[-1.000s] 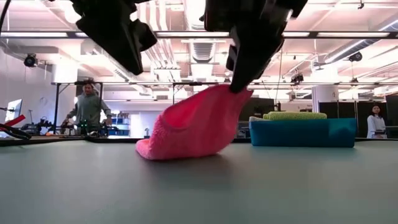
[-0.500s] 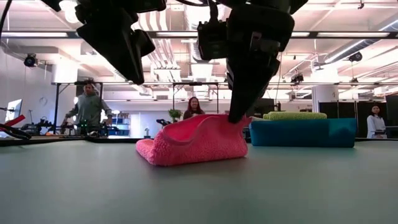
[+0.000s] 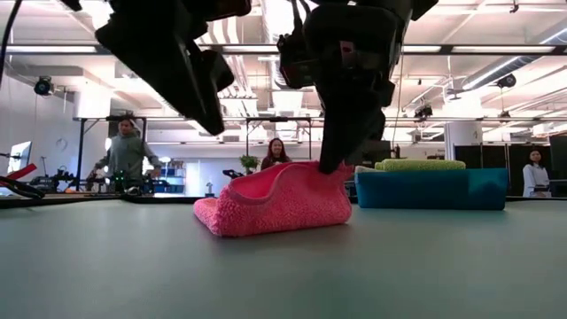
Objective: Fold microfiber towels
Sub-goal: Fold the pink microfiber cloth
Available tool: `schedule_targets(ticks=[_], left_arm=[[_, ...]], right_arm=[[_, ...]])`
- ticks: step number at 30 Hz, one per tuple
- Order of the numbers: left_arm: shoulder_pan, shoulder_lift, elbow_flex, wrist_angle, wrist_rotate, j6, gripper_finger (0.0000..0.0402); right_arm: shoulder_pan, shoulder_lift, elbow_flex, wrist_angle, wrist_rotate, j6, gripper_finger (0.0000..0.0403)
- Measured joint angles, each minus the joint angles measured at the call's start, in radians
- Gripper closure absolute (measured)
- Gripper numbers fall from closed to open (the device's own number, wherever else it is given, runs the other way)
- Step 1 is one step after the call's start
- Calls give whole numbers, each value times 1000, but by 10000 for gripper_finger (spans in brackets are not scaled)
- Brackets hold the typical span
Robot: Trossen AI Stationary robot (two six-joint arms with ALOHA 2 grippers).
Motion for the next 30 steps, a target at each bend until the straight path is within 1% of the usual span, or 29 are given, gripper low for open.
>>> schedule_targets(ticks=[3,10,14,17,22,30], left_arm=[[-16,27,0,30,2,23,238],[-36,69,0,88,-3,22,238],[-36,99,0,85,-9,20,238],[-36,122,0,100,-13,-13,238],[-37,151,0,103,-74,-46,238],[-37,153,0,130,-107,-203,238]], right_arm=[[-5,0,0,1,1,26,394],[-8,0,0,-2,16,87,394],[-9,0,0,-8,17,113,394],[-9,0,0,-9,17,122,394],[-8,0,0,-7,8,120,394],[-9,0,1,-7,-1,110,394]])
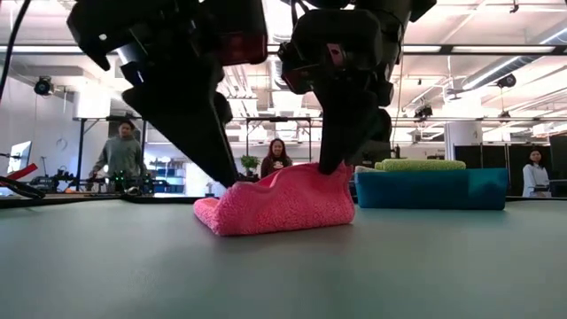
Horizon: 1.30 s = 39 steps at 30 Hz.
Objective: Fold microfiber towels
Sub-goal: Fold the pink microfiber cloth
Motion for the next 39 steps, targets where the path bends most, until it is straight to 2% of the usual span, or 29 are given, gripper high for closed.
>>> schedule_targets(ticks=[10,17,20,28,39], left_arm=[[-2,58,0,69,35,-19,238],[-2,92,2,71,-34,-19,242],[-3,91,3,72,-34,-10,267],[-20,45,2,69,-66,48,391],[-47,-85,2,-76,-77,77,399]], right_arm=[[0,0,0,-1,-1,-8,394],[0,0,0,0,1,-12,394],[0,0,0,0,2,-13,394],[8,0,17,-22,-10,0,394],[79,0,153,-152,5,71,394]])
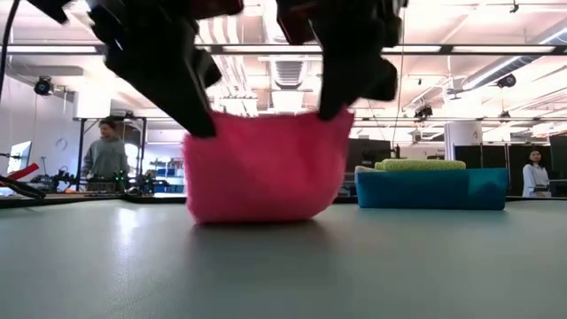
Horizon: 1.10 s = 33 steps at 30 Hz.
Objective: Fold microfiber towels
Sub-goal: Fold the pink microfiber cloth
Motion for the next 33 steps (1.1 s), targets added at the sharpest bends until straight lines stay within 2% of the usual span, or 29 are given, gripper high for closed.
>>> schedule_targets(ticks=[4,8,15,25,29,33], left_arm=[[4,-60,0,-101,-12,25,399],[29,-114,0,-192,-71,64,398],[139,-149,-1,-319,-143,102,398],[343,-148,-4,-350,-135,180,398],[385,-138,-4,-345,-70,218,398],[398,-118,-4,-345,-62,229,398]], right_arm=[[-7,0,38,-10,61,-18,394],[-56,0,49,-24,89,-62,394],[-183,0,47,-26,195,-126,394],[-328,46,27,20,208,-228,394],[-352,48,18,34,212,-259,394],[-363,48,18,44,228,-328,394]])
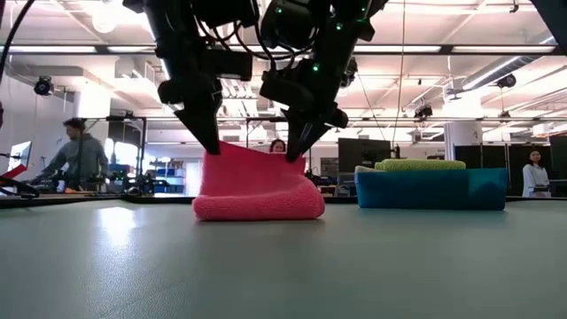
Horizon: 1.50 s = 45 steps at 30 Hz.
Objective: Fold microfiber towels
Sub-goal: Fold the pink microfiber cloth, then put the folded pink microfiber cloth into the blue bin
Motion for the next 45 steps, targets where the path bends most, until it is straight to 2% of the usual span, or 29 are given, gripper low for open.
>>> schedule_targets(ticks=[8,17,23,28,32,35,42,45], left_arm=[[1,17,-1,-7,-82,-1,391],[11,17,0,-12,-112,-2,315],[24,9,57,-163,-131,-25,264],[5,-12,84,-239,-100,-54,255],[-56,-29,71,-179,-88,-55,255],[-112,-29,53,-88,-85,-54,256],[-185,-28,-63,231,-75,-55,256],[-191,-24,-100,270,-42,-54,256]], right_arm=[[-4,1,-1,39,4,-68,364],[-34,0,-1,39,29,-106,293],[-48,-37,3,-46,22,-112,268],[-43,-95,-1,-187,20,-117,270],[-12,-156,-27,-284,20,-134,280],[27,-212,-82,-286,6,-167,288],[101,-315,-285,-71,-82,-210,298],[111,-320,-357,32,-152,-212,297]])
